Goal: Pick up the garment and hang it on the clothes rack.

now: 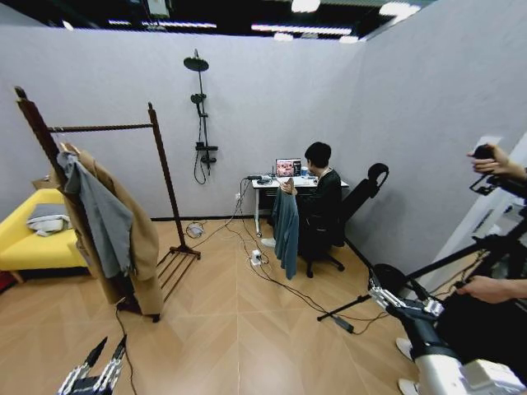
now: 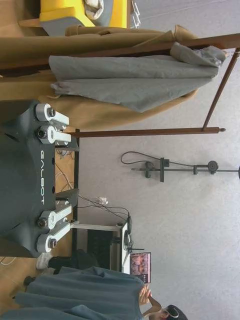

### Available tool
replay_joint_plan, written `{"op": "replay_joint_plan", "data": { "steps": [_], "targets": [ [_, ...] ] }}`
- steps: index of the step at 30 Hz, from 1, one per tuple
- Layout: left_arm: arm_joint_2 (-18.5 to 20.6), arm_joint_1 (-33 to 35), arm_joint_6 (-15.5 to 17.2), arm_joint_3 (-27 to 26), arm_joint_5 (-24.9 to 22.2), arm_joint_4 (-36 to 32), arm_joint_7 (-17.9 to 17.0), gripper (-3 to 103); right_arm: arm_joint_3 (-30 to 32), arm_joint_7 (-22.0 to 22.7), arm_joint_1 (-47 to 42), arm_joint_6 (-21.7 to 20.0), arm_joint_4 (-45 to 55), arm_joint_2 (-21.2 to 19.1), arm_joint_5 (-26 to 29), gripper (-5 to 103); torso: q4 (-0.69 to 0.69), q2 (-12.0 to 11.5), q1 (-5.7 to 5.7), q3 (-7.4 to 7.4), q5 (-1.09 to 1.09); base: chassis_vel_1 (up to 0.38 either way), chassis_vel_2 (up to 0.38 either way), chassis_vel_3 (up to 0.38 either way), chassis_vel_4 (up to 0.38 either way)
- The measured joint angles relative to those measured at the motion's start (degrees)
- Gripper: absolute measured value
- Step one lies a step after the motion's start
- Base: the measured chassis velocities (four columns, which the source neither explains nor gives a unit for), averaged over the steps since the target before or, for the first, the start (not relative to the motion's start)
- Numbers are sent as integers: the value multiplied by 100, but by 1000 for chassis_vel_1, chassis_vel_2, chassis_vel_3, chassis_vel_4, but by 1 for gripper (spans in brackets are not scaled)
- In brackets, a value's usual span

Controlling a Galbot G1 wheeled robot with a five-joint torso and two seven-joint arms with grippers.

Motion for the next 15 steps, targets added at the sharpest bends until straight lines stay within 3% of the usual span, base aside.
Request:
{"op": "replay_joint_plan", "data": {
  "steps": [10,15],
  "targets": [
    [0,0,0,0,0,0,0,46,-9,11,100,-49,1,-94,59,100,-1,-1,2,1,0,-254,252,266,-263],
    [0,0,0,0,0,0,1,46,-23,13,120,-63,1,-98,61,100,0,0,1,0,-1,-360,341,335,-329]
  ]
}}
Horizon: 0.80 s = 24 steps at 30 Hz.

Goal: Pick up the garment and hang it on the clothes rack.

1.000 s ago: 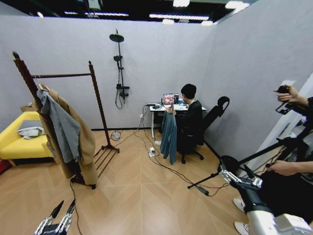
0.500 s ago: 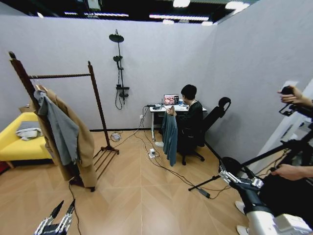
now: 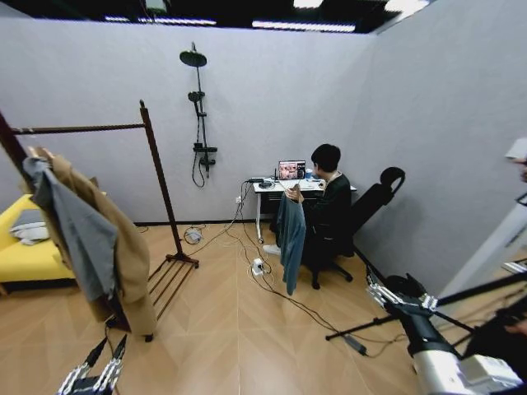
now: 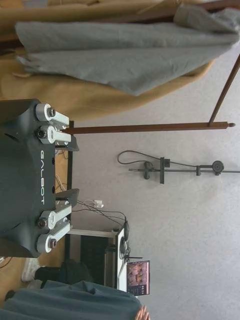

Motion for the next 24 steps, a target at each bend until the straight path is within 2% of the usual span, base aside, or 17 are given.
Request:
{"op": "replay_joint_plan", "data": {
  "steps": [1,2,5,7,8,9,10,11,13,14,16,17,19,20,21,23,24],
  "targets": [
    [0,0,0,0,0,0,-1,46,0,0,9,-2,0,-8,0,100,-2,-2,1,1,-1,-348,356,358,-372],
    [0,0,0,0,0,0,0,46,0,1,27,-4,-1,-24,5,100,2,-2,1,1,7,-395,385,362,-383],
    [0,0,0,0,0,0,-2,46,5,2,46,-6,0,-34,17,100,-2,-2,2,1,-3,-385,352,366,-372],
    [0,0,0,0,0,0,0,46,3,3,62,-8,-1,-29,18,100,2,-2,2,1,9,-357,374,362,-356],
    [0,0,0,0,0,0,0,46,3,3,62,-8,-1,-29,18,100,2,-2,2,1,9,-357,369,365,-363],
    [0,0,0,0,0,0,-2,46,-4,3,75,-9,0,-17,17,100,-1,0,0,0,-3,-363,325,394,-344],
    [1,-1,0,0,0,0,-2,46,-6,3,80,-10,0,-13,16,100,-2,-1,1,0,-6,-349,325,394,-344],
    [0,0,0,0,0,0,-2,46,-8,4,97,-13,-1,-7,13,100,3,-2,2,1,5,-349,361,327,-317],
    [0,0,0,0,0,-1,0,46,-10,3,108,-15,-1,4,7,100,0,0,1,0,9,-348,361,327,-339],
    [0,0,0,0,0,0,-2,46,-11,2,117,-15,0,15,2,100,1,0,0,0,-3,-364,337,327,-328],
    [1,-1,0,1,0,0,-2,46,-11,1,117,-15,-1,25,0,100,-3,-1,1,0,-7,-364,341,347,-328],
    [0,0,0,0,0,0,0,46,-11,0,119,-14,-1,33,-1,100,3,0,1,0,9,-357,386,295,-356],
    [0,0,0,0,0,-1,1,46,-5,-1,120,-11,-1,37,-3,100,1,0,0,0,4,-354,386,322,-343],
    [0,0,0,0,0,0,-2,46,-1,-2,130,-9,0,38,-7,100,-2,0,0,0,-6,-364,316,350,-342],
    [0,0,0,0,0,0,-2,46,-1,-2,130,-9,0,38,-7,100,-2,0,0,0,-6,-364,316,350,-342],
    [0,0,0,0,0,-1,2,46,6,4,163,-6,-2,37,-15,100,2,0,0,0,10,-362,366,338,-355],
    [0,0,0,0,0,0,0,46,7,17,174,10,-1,35,-18,100,1,1,-1,0,2,-348,366,345,-342]
  ]
}}
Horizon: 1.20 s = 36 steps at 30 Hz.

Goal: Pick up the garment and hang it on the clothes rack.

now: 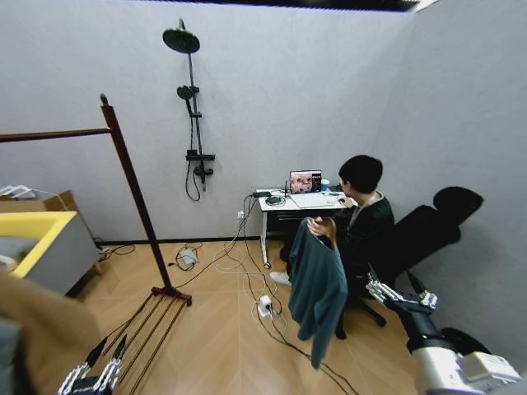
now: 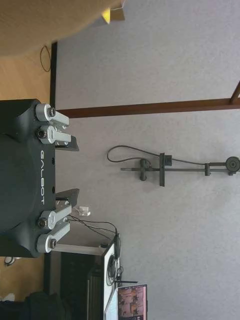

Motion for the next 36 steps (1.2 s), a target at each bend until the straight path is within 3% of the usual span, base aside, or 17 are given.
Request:
{"op": "replay_joint_plan", "data": {
  "steps": [4,5,7,9,10,15,21,22,23,27,34,35,36],
  "targets": [
    [0,-1,0,0,0,0,0,46,-1,35,41,2,0,-19,-19,100,-3,-1,2,1,-6,-344,338,343,-337],
    [0,0,0,0,0,0,0,46,6,37,59,-26,-1,-30,-39,100,3,-2,2,1,9,-338,352,328,-358],
    [1,-1,0,0,0,0,2,46,35,75,133,-77,0,-68,-38,100,-2,-3,6,2,-8,-298,279,270,-306],
    [2,-1,0,0,0,0,1,46,51,89,166,-104,0,-84,-30,100,-5,-4,8,3,-4,-161,159,226,-255],
    [0,-1,0,0,0,0,2,46,70,92,193,-117,-1,-110,-24,100,0,-5,9,3,3,-161,169,63,-149],
    [0,0,0,0,0,0,-1,46,156,-86,309,-114,-351,-353,-2,100,4,-3,3,1,0,-57,103,9,5],
    [0,1,0,0,0,0,1,46,101,-190,544,-216,-681,-626,45,100,-3,3,-7,-2,1,43,-102,-41,55],
    [0,1,0,0,0,0,2,46,77,-204,645,-293,-797,-698,73,100,-2,3,-7,-2,2,54,-52,-51,33],
    [0,0,0,0,0,0,0,46,50,-243,991,-468,-1126,-1060,331,100,0,1,-3,0,0,0,0,0,0],
    [0,0,0,0,0,0,0,46,-10,-273,1264,-646,-1305,-1370,712,100,1,-1,3,1,-1,-7,10,26,-16],
    [0,0,0,0,0,0,0,46,-193,-301,1447,-868,-1466,-1428,863,102,-1,-1,1,1,0,0,0,0,0],
    [0,0,0,0,0,0,0,46,-210,-303,1449,-903,-1483,-1433,891,93,-1,-1,1,1,0,0,0,0,0],
    [0,0,0,0,0,0,0,46,-210,-303,1449,-903,-1483,-1433,891,93,-1,-1,1,1,0,0,0,0,0]
  ]
}}
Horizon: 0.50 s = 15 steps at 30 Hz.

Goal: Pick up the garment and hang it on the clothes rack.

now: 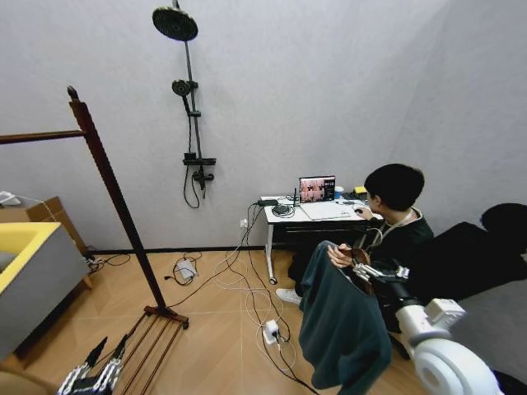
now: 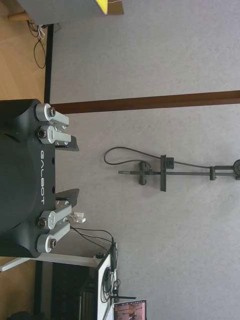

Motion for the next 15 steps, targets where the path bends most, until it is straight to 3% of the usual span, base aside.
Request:
{"op": "replay_joint_plan", "data": {
  "steps": [1,2,4,5,8,9,11,12,13,14,15],
  "targets": [
    [0,0,0,0,0,0,0,46,-8,-16,0,-25,-22,-5,13,93,0,0,0,0,-1,0,0,0,0],
    [0,0,0,0,0,0,0,46,-11,-30,6,-35,-53,-4,12,82,0,0,0,0,0,0,0,0,0],
    [0,0,0,0,0,0,0,46,-12,-34,13,-44,-73,-2,11,82,0,0,0,0,0,0,0,0,0],
    [0,0,0,0,0,0,0,46,-13,-40,18,-50,-94,0,5,71,0,0,0,0,0,0,0,0,0],
    [0,0,0,0,0,0,0,46,-19,-47,26,-58,-104,0,-5,71,0,0,0,0,0,0,0,0,0],
    [0,0,0,0,0,0,0,46,-21,-48,31,-61,-103,0,-6,60,0,0,0,0,0,0,0,0,0],
    [0,0,0,0,0,0,0,46,-24,-48,41,-72,-103,-3,-8,60,0,0,0,0,0,0,0,0,0],
    [0,0,0,0,0,0,0,46,-27,-48,54,-79,-104,-9,-8,49,1,0,0,0,0,0,0,0,0],
    [0,0,0,0,0,0,0,46,-28,-48,75,-87,-116,-16,-7,49,0,0,0,0,0,0,0,0,0],
    [0,0,0,0,0,0,0,46,-29,-49,95,-92,-134,-22,-6,39,1,0,0,0,-1,0,0,0,0],
    [0,0,0,0,0,0,0,46,-31,-49,109,-95,-149,-26,-6,39,2,0,0,0,-1,0,0,0,0]
  ]
}}
